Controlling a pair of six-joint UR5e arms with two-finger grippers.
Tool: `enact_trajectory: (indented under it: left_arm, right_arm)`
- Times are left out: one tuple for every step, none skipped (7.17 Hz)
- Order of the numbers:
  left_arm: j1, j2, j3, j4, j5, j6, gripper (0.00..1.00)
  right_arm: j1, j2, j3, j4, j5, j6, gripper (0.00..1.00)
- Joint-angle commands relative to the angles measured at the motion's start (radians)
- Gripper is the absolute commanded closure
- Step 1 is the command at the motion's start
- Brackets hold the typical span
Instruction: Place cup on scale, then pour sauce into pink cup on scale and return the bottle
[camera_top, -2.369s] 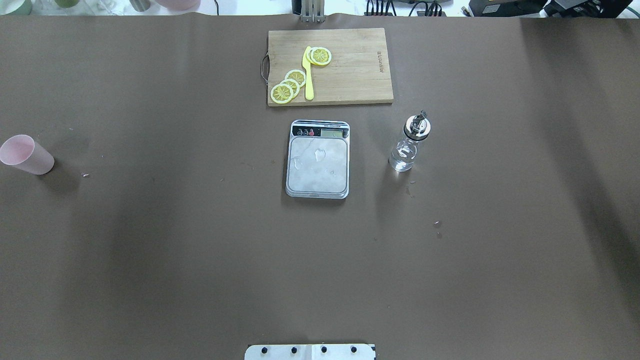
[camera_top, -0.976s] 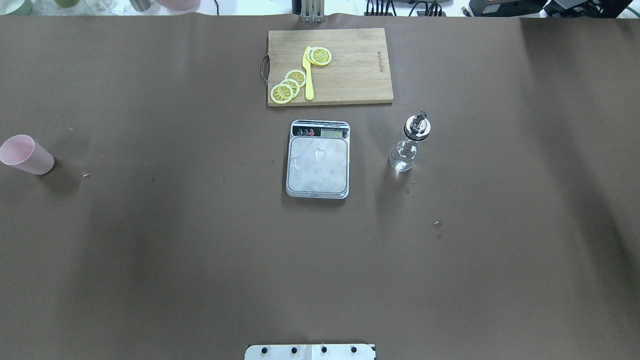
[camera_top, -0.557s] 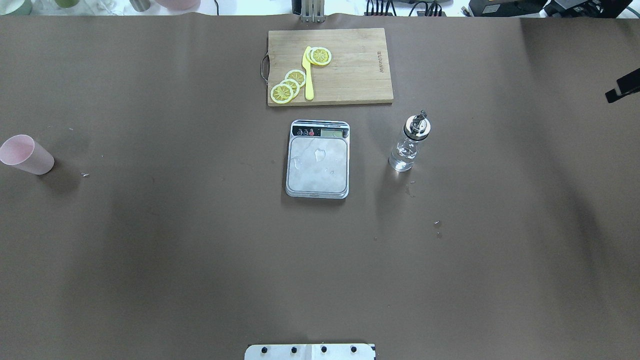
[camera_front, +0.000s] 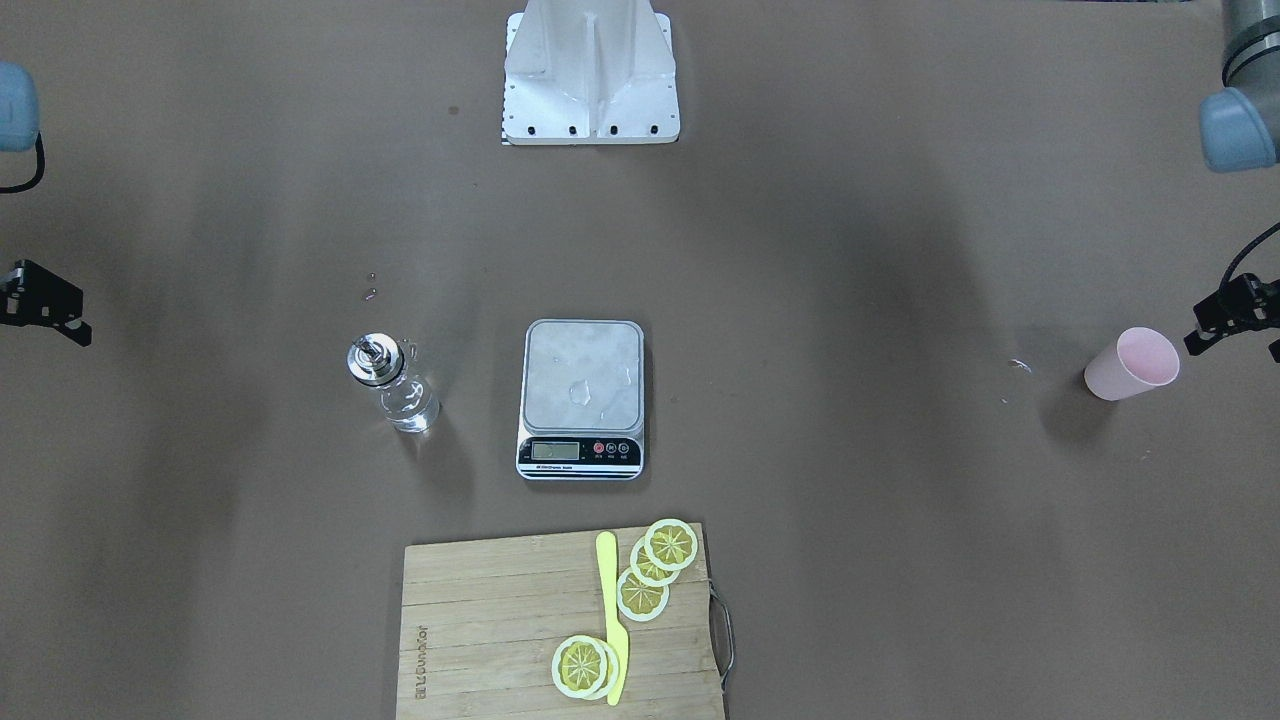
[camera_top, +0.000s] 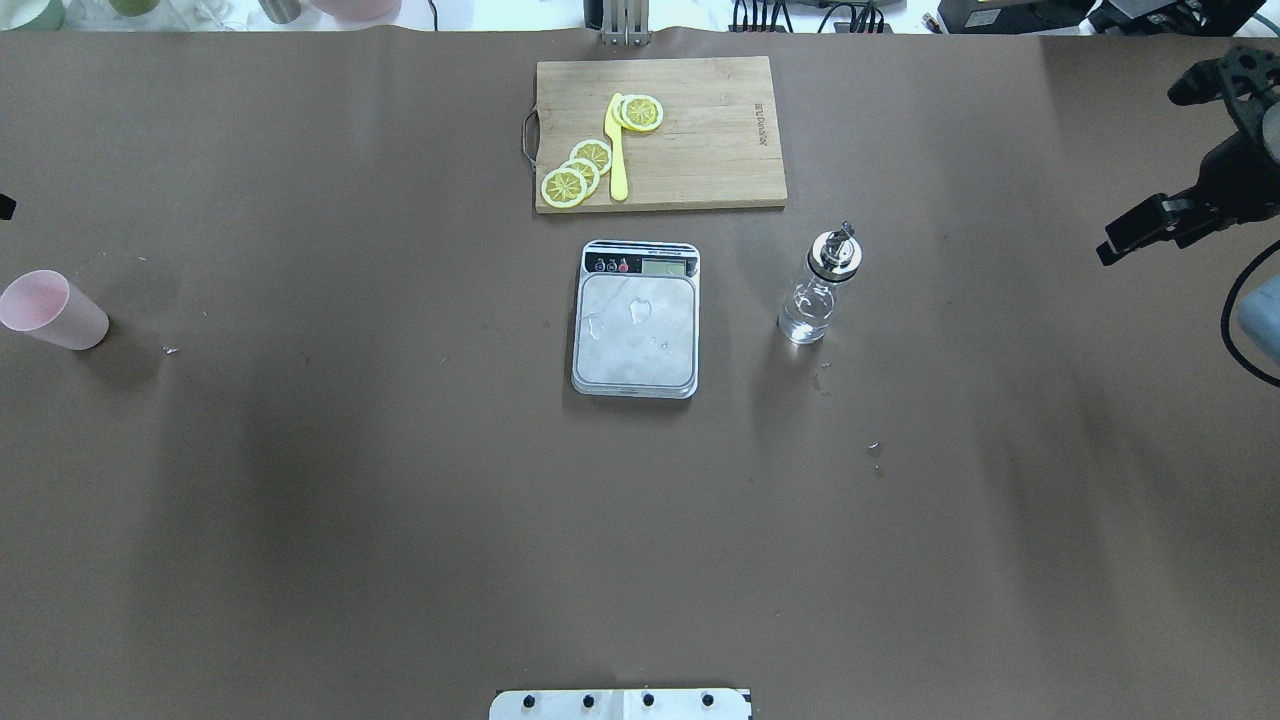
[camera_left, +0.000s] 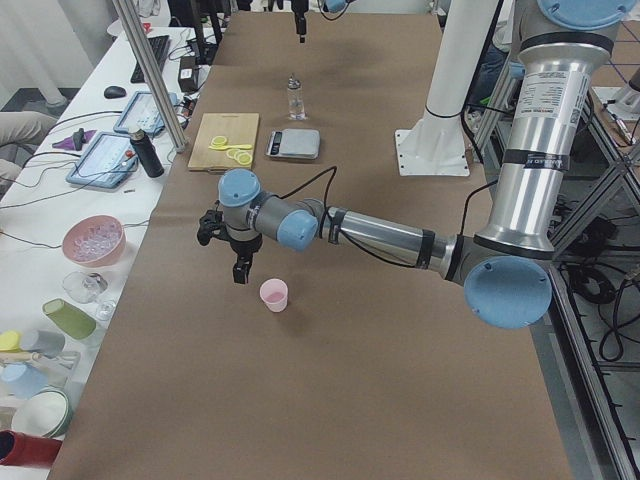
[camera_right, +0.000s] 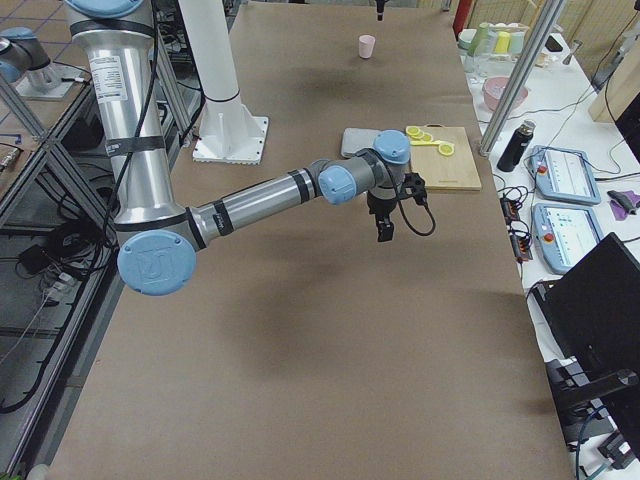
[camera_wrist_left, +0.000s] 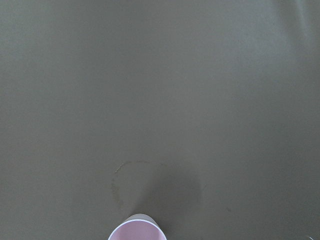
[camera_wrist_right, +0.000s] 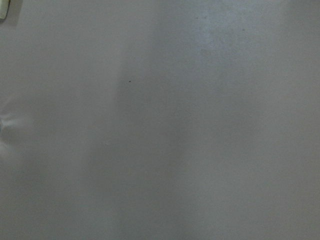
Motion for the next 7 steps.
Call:
enact_trajectory:
  left_arm:
    - [0.001, -0.055, 0.122, -0.002, -0.001, 0.099, 0.02]
    - [0.001, -0.072, 0.154, 0.000, 0.000, 0.124, 0.02]
    - [0.001, -0.075, 0.159, 0.000, 0.000, 0.124, 0.02]
    - [0.001, -0.084, 0.185, 0.000, 0.000, 0.139, 0.02]
    - [0.001, -0.092, 0.208, -0.002, 0.000, 0.160, 0.02]
    - [0.001, -0.089, 0.219, -0.002, 0.000, 0.189, 0.02]
    - [0.002, -0.081, 0.222, -0.002, 0.000, 0.199, 0.02]
  right_arm:
    - [-0.047, 0.019, 0.013, 0.000, -0.006, 0.018, 0.00]
    - [-0.063, 0.021, 0.031, 0.000, -0.003, 0.020, 0.00]
    - [-0.084, 0.021, 0.048, 0.000, -0.003, 0.020, 0.00]
    - [-0.116, 0.022, 0.077, -0.001, -0.006, 0.023, 0.00]
    - [-0.138, 0.022, 0.085, -0.001, -0.007, 0.038, 0.00]
    - [-0.156, 0.022, 0.087, 0.000, -0.007, 0.041, 0.00]
    - [-0.179, 0.022, 0.091, 0.000, -0.007, 0.041, 0.00]
